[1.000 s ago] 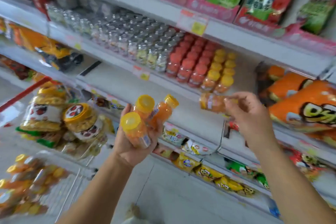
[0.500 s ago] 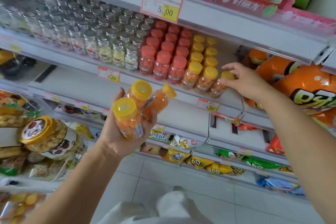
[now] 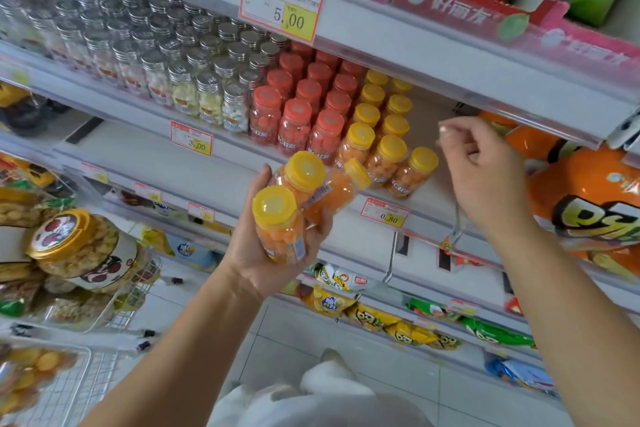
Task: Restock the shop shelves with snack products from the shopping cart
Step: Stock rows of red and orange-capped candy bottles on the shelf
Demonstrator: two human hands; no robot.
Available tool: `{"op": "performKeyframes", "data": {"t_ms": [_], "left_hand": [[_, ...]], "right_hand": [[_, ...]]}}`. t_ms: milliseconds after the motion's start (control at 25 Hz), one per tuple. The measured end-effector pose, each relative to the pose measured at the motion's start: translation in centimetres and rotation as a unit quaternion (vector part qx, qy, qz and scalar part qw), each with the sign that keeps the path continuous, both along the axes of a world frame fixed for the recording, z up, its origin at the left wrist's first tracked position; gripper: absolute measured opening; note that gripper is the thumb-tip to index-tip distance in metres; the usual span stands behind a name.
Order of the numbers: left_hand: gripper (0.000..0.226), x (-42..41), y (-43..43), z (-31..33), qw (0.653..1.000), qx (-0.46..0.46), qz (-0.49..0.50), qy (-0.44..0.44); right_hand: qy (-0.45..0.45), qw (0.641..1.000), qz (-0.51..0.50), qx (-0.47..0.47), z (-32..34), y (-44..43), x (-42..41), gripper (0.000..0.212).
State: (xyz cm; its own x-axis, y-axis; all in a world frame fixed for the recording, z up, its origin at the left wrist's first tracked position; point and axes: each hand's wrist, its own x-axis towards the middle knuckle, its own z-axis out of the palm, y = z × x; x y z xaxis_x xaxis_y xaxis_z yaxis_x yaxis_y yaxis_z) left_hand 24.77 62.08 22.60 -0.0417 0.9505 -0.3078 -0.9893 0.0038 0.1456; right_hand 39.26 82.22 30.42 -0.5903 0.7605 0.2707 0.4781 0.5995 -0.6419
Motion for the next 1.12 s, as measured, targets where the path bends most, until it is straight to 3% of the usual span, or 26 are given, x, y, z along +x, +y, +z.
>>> {"op": "performKeyframes", "data": {"t_ms": [160, 280, 400, 560, 760, 960, 1040, 1120], "left_hand": [[0.065, 0.7, 0.9, 0.6, 0.999, 0.023, -0.017, 0.028], [0.062, 0.8, 0.3, 0.9, 0.997, 0.064, -0.028, 0.035], [0.061, 0.3, -0.5, 0.9, 0.994, 0.095, -0.048, -0.02], [0.064, 0.1, -0.8, 0.7, 0.993, 0.097, -0.064, -0.035], [0.053, -0.1, -1.2, 1.2, 0.994, 0.092, -0.053, 0.003], [0.054, 0.3, -0.5, 1.9, 0.994, 0.083, -0.051, 0.045], [0.054, 0.5, -0.1, 2.0, 0.998, 0.051, -0.03, 0.038], [0.067, 0.5, 0.1, 1.8, 0.999, 0.03, -0.006, 0.015]], "right_hand": [[-0.1, 0.972, 0.159, -0.139, 1.1, -4.8, -1.4, 0.028], [-0.068, 0.967, 0.179, -0.168, 0.9, -4.9, -1.5, 0.018], [-0.034, 0.943, 0.217, -0.251, 0.5, -4.3, -0.3, 0.033], [-0.024, 0.935, 0.237, -0.262, -0.2, -4.6, 0.2, 0.036], [0.038, 0.936, 0.223, -0.271, 0.0, -5.8, 0.3, 0.033], [0.117, 0.93, 0.079, -0.341, -0.3, -6.1, -0.3, 0.026], [0.146, 0.946, 0.022, -0.29, -0.2, -4.4, 0.1, 0.026], [0.15, 0.976, -0.03, -0.156, -0.1, -2.3, 0.4, 0.029]]}}
